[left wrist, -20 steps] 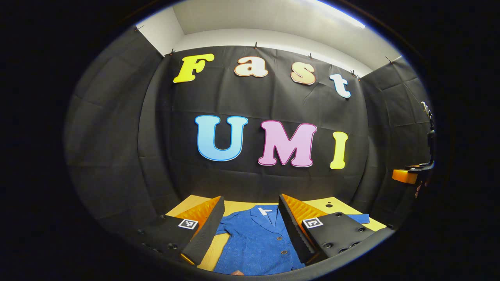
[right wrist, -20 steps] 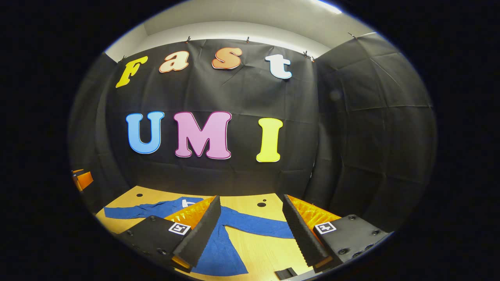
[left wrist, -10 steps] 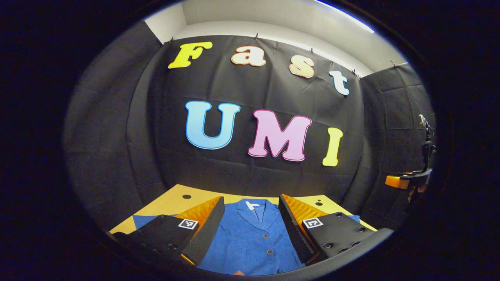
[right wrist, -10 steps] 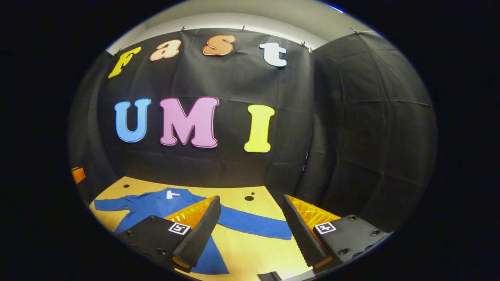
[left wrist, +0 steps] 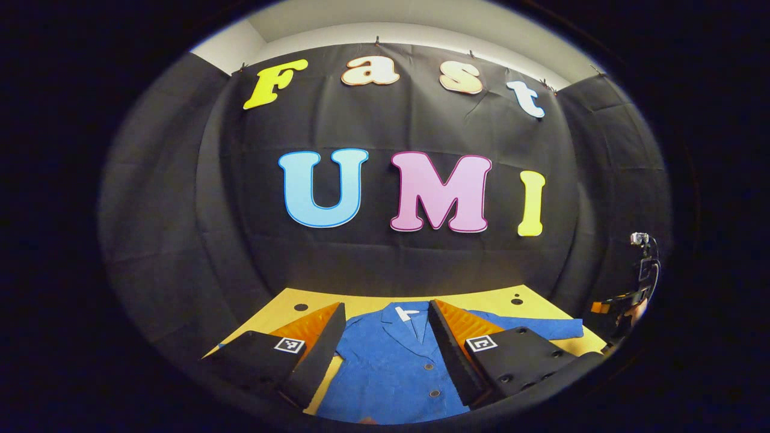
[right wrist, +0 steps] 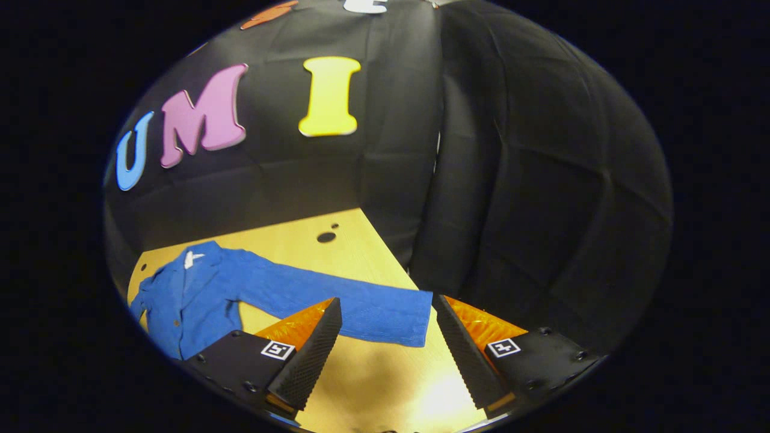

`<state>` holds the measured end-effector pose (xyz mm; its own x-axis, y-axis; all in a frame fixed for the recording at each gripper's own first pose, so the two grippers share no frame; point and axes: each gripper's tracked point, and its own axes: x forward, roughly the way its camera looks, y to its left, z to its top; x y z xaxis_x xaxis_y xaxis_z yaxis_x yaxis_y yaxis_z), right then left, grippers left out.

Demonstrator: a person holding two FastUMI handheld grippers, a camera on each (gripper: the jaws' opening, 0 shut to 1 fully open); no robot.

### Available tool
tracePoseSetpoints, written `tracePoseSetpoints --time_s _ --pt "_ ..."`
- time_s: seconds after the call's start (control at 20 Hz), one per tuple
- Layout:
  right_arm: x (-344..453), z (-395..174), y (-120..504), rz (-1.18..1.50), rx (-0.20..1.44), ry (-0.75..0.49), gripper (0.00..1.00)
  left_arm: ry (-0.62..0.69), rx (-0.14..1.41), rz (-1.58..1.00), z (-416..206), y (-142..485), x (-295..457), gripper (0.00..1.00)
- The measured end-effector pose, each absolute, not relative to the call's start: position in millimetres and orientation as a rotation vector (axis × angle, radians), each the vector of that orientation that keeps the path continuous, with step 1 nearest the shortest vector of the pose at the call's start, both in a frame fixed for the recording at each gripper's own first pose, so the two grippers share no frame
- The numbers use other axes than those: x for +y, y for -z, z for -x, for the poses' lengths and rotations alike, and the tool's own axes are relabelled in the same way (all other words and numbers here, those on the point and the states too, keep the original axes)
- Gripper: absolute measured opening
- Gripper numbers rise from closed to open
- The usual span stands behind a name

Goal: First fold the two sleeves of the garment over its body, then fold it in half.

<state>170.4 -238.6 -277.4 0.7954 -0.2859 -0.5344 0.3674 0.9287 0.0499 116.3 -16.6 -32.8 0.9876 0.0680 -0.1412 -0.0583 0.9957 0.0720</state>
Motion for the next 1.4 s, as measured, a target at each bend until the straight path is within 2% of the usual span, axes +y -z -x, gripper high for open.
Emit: tracePoseSetpoints --time_s 0.25,0.4,0.45,0.55,0.6,0.7,0.8,0.85,0.9,1.05,1.1,1.15,1.3,1.35,1.4 --pt "-265 -190 379 -0.301 0.788 0.396 0.98 -0.104 0.195 -0.052 -155 40 -48 0.80" --pt "-266 -185 406 -0.326 0.839 0.405 0.98 -0.116 0.227 -0.047 -163 54 -65 0.80" --pt "-274 -198 400 -0.314 0.783 0.418 0.98 -0.120 0.244 -0.051 -165 59 -69 0.80" --pt "-274 -194 405 -0.291 0.810 0.429 0.88 -0.119 0.273 -0.053 -167 70 -77 0.80" --pt "-277 -196 408 -0.271 0.818 0.431 0.89 -0.115 0.279 -0.052 -169 72 -83 0.80" --pt "-269 -197 408 -0.297 0.840 0.412 0.77 -0.099 0.285 -0.055 -174 74 -94 0.80" --pt "-265 -206 404 -0.367 0.820 0.409 0.19 -0.075 0.274 -0.071 -178 72 -106 0.80" --pt "-263 -207 406 -0.402 0.834 0.409 0.19 -0.068 0.267 -0.079 -179 70 -109 0.80" --pt "-265 -206 404 -0.416 0.824 0.403 0.05 -0.061 0.262 -0.086 -179 69 -111 0.80" --pt "-263 -207 396 -0.429 0.812 0.399 0.05 -0.058 0.249 -0.084 -174 63 -107 0.80" --pt "-264 -210 389 -0.421 0.790 0.399 0.00 -0.066 0.244 -0.077 -170 61 -100 0.80" --pt "-264 -213 380 -0.414 0.759 0.399 0.05 -0.076 0.242 -0.067 -168 61 -94 0.80" --pt "-248 -221 343 -0.394 0.691 0.379 0.05 -0.082 0.247 -0.033 -158 65 -78 0.80" --pt "-243 -222 327 -0.370 0.659 0.374 0.00 -0.078 0.242 -0.026 -155 64 -72 0.80" --pt "-239 -221 307 -0.335 0.619 0.367 0.05 -0.073 0.233 -0.022 -152 61 -66 0.80"
